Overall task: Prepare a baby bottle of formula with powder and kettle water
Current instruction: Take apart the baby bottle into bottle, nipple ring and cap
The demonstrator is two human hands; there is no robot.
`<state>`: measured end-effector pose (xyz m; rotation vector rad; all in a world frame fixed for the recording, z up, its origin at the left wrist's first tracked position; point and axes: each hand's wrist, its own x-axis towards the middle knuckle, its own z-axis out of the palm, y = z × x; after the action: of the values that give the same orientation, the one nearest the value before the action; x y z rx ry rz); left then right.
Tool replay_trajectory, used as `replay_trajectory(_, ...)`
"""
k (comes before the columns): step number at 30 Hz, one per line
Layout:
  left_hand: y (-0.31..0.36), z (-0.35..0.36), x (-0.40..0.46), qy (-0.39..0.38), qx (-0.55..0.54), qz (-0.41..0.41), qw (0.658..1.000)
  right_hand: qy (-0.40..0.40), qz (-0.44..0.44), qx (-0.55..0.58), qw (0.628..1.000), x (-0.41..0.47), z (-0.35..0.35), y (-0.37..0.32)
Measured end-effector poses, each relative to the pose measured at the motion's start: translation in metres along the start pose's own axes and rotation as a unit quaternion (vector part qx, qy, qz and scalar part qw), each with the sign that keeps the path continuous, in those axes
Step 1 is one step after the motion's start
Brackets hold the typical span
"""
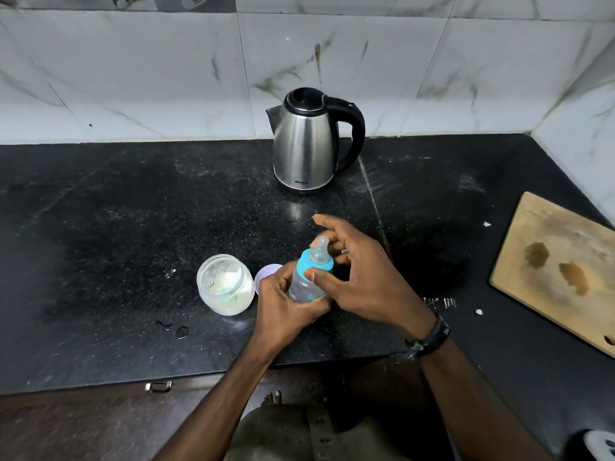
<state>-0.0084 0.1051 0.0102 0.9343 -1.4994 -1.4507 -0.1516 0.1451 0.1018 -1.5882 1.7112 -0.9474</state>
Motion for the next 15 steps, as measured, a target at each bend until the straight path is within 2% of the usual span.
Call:
replay_trajectory(2, -0.001, 0.001, -0.002, 0.006, 0.000, -0.007, 1.000, -0.043, 0.005, 0.035, 0.998, 0.000, -0.003, 0.001)
replay_trajectory(4, -0.001, 0.001, -0.002, 0.008, -0.007, -0.008, 1.000, -0.049, 0.010, 0.035, 0.998, -0.002, -0.003, 0.002)
replay_trajectory(9, -0.003, 0.003, 0.001, 0.002, -0.021, -0.002, 1.000, 0.051, 0.027, -0.144, 0.988, -0.003, 0.007, 0.000)
replay_trajectory(12, -0.002, 0.004, 0.000, -0.002, -0.030, -0.003, 1.000, 0.061, 0.028, -0.123, 0.990, -0.002, 0.008, -0.001)
replay_trajectory(15, -0.004, 0.002, -0.001, 0.007, -0.023, -0.010, 1.000, 0.031, 0.015, -0.070, 0.997, -0.002, 0.007, 0.002)
